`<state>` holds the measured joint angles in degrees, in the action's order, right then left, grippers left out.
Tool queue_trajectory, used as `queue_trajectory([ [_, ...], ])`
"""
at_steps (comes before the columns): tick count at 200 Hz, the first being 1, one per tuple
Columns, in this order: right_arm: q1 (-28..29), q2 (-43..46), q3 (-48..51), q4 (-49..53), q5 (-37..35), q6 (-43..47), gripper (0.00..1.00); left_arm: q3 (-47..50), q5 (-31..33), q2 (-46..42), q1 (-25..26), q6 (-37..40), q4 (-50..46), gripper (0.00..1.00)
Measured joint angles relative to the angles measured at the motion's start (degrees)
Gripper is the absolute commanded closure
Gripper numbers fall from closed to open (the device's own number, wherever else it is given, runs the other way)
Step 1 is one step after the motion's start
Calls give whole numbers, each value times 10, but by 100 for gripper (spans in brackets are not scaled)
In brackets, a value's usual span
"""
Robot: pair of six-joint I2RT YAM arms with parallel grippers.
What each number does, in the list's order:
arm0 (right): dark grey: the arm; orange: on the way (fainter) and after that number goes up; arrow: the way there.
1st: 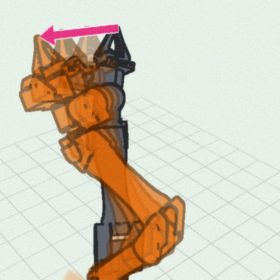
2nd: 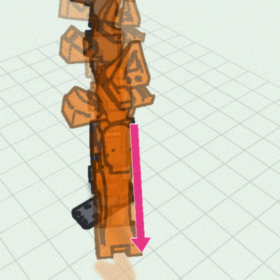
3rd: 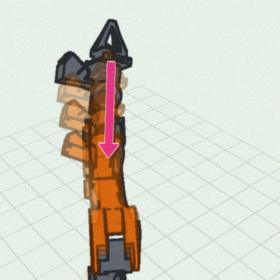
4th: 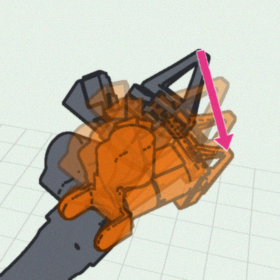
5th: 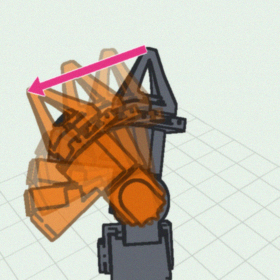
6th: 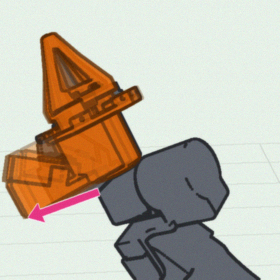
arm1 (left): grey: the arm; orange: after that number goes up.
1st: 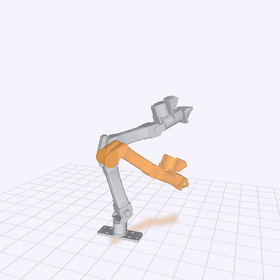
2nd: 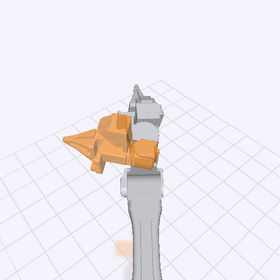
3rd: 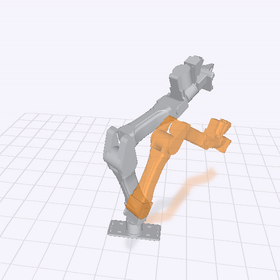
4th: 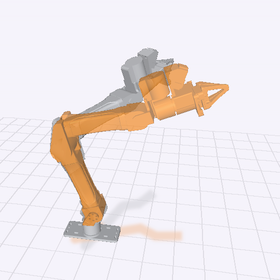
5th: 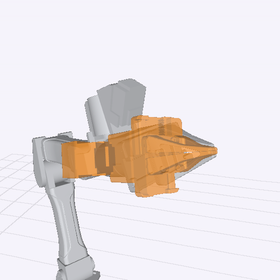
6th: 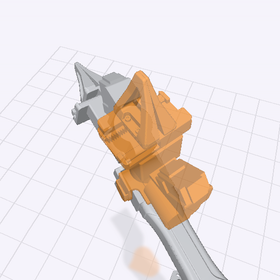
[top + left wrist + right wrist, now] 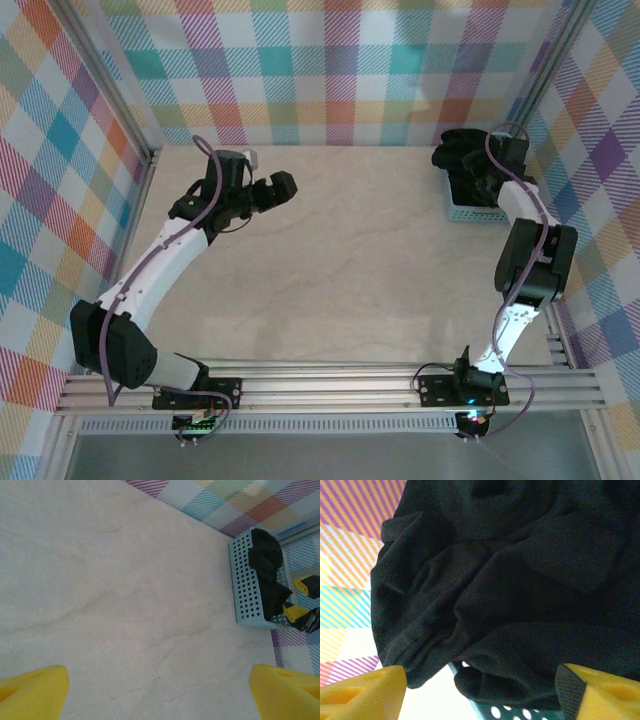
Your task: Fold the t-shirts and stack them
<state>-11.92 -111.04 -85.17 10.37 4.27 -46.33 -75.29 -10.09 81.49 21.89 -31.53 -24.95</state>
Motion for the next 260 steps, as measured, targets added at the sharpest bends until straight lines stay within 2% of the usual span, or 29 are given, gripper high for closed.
queue_trajectory([
  [21,1,-30,-12,-5,28,-14,28,0,0,9,4,-4,0,9],
  [47,1,-66,-31,-4,50,-33,44,0,0,8,13,-6,9,9],
  [62,1,-85,-46,-4,61,-41,61,0,-2,7,16,-6,12,8],
  [84,1,-96,-56,-7,69,-52,93,0,-5,-4,16,-6,13,8],
  [91,1,-96,-56,-9,70,-56,100,0,-5,-10,16,-6,12,8],
  [119,5,-67,-15,-52,61,-55,100,0,-6,-39,16,-6,11,8],
  [141,12,5,50,-78,38,-42,100,0,-6,-61,16,-6,11,8],
  [173,31,122,88,-108,12,-11,100,1,-6,-73,17,-6,11,8],
  [211,73,229,77,-125,-4,37,100,2,-5,-73,21,-8,11,8],
  [260,171,259,-54,-86,7,131,100,4,10,-84,24,-18,2,8],
])
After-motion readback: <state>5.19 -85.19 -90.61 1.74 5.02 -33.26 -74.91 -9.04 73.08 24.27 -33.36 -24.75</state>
